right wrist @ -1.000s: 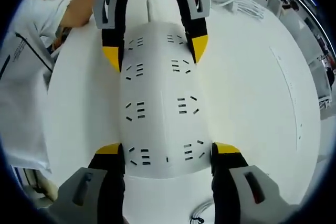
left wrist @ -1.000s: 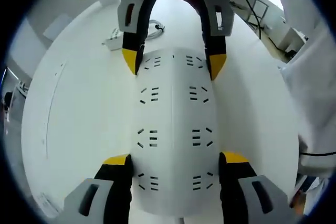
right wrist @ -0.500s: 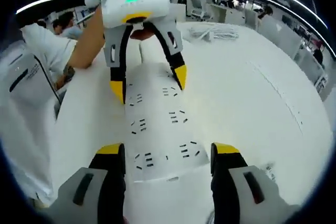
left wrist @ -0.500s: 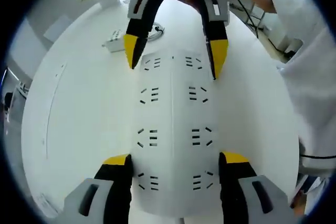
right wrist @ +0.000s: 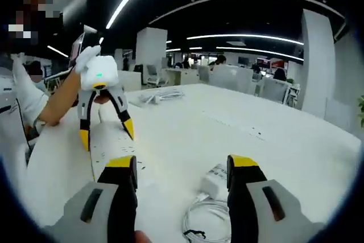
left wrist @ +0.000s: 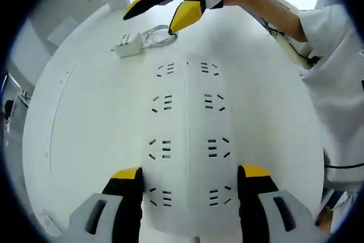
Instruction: Straighten the power strip on the desk, plug the charger into it
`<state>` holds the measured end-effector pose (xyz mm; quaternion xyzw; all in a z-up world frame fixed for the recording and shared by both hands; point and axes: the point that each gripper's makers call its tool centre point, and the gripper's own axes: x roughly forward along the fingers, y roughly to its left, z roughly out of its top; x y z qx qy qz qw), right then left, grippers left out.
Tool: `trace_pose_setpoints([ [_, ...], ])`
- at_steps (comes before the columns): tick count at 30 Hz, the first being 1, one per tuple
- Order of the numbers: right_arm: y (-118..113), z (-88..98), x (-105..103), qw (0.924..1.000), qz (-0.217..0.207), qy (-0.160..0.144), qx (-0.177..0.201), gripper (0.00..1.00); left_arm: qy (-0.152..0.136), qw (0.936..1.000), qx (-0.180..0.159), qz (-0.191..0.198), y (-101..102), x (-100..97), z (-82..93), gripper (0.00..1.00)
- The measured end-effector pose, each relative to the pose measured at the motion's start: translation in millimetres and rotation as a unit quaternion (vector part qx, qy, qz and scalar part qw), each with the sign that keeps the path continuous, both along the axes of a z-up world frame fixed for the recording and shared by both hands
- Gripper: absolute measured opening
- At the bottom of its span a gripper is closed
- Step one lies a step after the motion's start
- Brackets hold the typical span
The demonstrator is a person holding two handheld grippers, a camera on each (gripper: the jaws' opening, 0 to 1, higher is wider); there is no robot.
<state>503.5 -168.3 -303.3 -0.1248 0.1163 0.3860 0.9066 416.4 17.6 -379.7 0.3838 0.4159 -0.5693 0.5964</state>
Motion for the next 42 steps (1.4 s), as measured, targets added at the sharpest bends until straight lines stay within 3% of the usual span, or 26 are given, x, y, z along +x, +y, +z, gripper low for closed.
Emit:
trace_pose_setpoints([
  [2, -13.4, -11.0, 11.1, 0.9993, -0.015, -0.005, -0.033, 0.62, 0.000, 1.0000, -0.001, 0.000, -0.4, -0.3, -0.5, 0.69],
  [4, -16.4, -17.4, 19.9, 0.9995, -0.013, -0.002, -0.027, 0.59, 0.000, 1.0000, -0.002, 0.000, -0.6, -0.5, -1.0, 0.69],
  [6, -8.1, -23.4, 25.4, 0.9997, 0.014, 0.000, -0.018, 0.57, 0.000, 1.0000, -0.002, -0.001, -0.8, -0.7, -1.3, 0.69],
  [9, -2.1, -38.5, 38.3, 0.9979, 0.049, 0.006, -0.042, 0.56, 0.001, 1.0000, -0.004, -0.001, -1.1, -0.7, -1.5, 0.69],
  [14, 2.1, -53.8, 50.9, 0.9953, 0.076, 0.019, -0.057, 0.52, 0.001, 1.0000, -0.007, -0.002, -1.5, -0.4, -1.6, 0.69],
  [16, 2.9, -54.0, 51.6, 0.9947, 0.085, 0.008, -0.057, 0.46, 0.001, 1.0000, -0.008, -0.002, -1.4, -0.1, -1.5, 0.69],
  [21, 7.3, -48.5, 48.1, 0.9938, 0.103, -0.005, -0.041, 0.46, 0.002, 0.9999, -0.011, -0.006, -0.7, 0.6, -1.0, 0.69],
  [25, 9.9, -45.6, 45.4, 0.9924, 0.115, -0.012, -0.042, 0.41, 0.002, 0.9999, -0.012, -0.008, -0.6, 1.0, -0.8, 0.69],
  [36, 1.8, -44.9, 36.3, 0.9953, 0.088, -0.006, -0.040, 0.40, 0.002, 0.9998, -0.016, -0.009, 0.5, 1.7, -0.2, 0.69],
  [39, -6.3, -45.8, 32.9, 0.9980, 0.049, 0.018, -0.036, 0.40, 0.002, 0.9998, -0.017, -0.009, 0.5, 1.5, -0.2, 0.69],
  [42, -7.7, -45.3, 19.9, 0.9979, 0.037, 0.003, -0.052, 0.40, 0.002, 0.9998, -0.016, -0.009, 0.5, 1.4, -0.3, 0.69],
])
